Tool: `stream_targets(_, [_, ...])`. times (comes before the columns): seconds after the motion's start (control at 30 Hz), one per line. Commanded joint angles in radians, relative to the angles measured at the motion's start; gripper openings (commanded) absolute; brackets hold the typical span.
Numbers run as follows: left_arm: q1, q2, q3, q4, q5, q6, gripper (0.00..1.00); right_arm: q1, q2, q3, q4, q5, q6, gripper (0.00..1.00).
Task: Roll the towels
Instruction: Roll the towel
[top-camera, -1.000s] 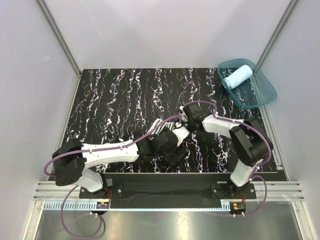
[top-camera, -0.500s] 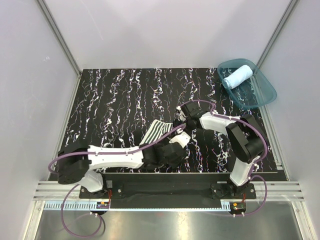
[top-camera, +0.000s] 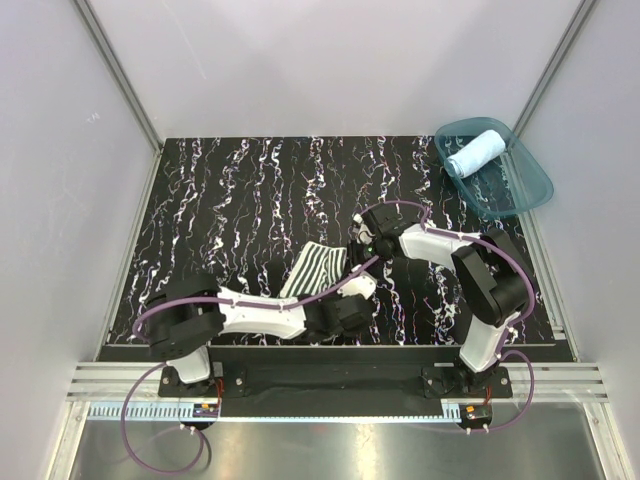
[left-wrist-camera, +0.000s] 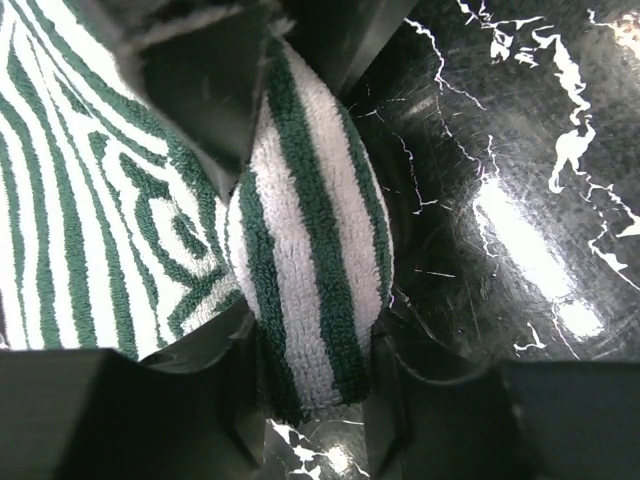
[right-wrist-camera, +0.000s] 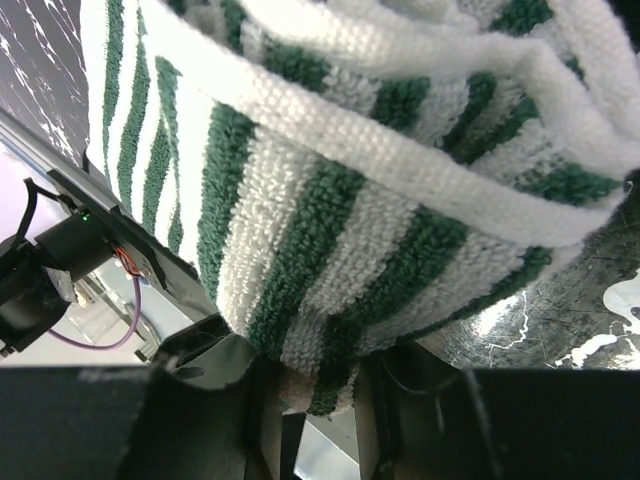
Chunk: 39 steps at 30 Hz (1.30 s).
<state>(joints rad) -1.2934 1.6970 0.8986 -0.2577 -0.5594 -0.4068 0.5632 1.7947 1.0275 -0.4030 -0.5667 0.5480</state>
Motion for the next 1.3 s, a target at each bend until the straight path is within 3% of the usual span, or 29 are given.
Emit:
stream_targets(0.0, [0.051, -0.033, -0.065, 0.133, 0.133, -0.004, 0.30, 0.018, -0.012, -0.004, -0.083, 0.013, -0.006, 0.30])
stream_targets(0.13, [0.111, -0.083, -0.139, 0.205, 0.242, 0.010, 0.30, 0.020, -0.023, 0.013, -0.109, 0.059, -0.005, 0.64])
stream_targets(0.37, [0.157, -0.126, -0.199, 0.255, 0.326, 0.005, 0.32, 0.009, -0.092, 0.106, -0.230, 0.327, 0.012, 0.93])
stream_targets(0.47, [0.178, -0.143, -0.220, 0.288, 0.349, 0.000, 0.32, -0.029, -0.139, 0.138, -0.269, 0.453, 0.044, 1.00])
stream_targets(0.73, [0.238, -0.209, -0.289, 0.354, 0.429, -0.016, 0.32, -0.151, -0.299, 0.132, -0.212, 0.539, 0.119, 1.00])
stream_targets(0.9, [0.386, -0.278, -0.400, 0.514, 0.671, -0.088, 0.34, -0.151, -0.452, -0.010, -0.027, 0.417, 0.135, 1.00])
stream_targets(0.97, [0.425, -0.277, -0.420, 0.573, 0.768, -0.105, 0.28, -0.148, -0.468, -0.061, 0.003, 0.355, 0.132, 1.00])
stream_targets(1.27, [0.641, -0.137, -0.469, 0.791, 1.125, -0.309, 0.25, -0.043, -0.483, -0.260, 0.255, 0.223, 0.159, 0.98])
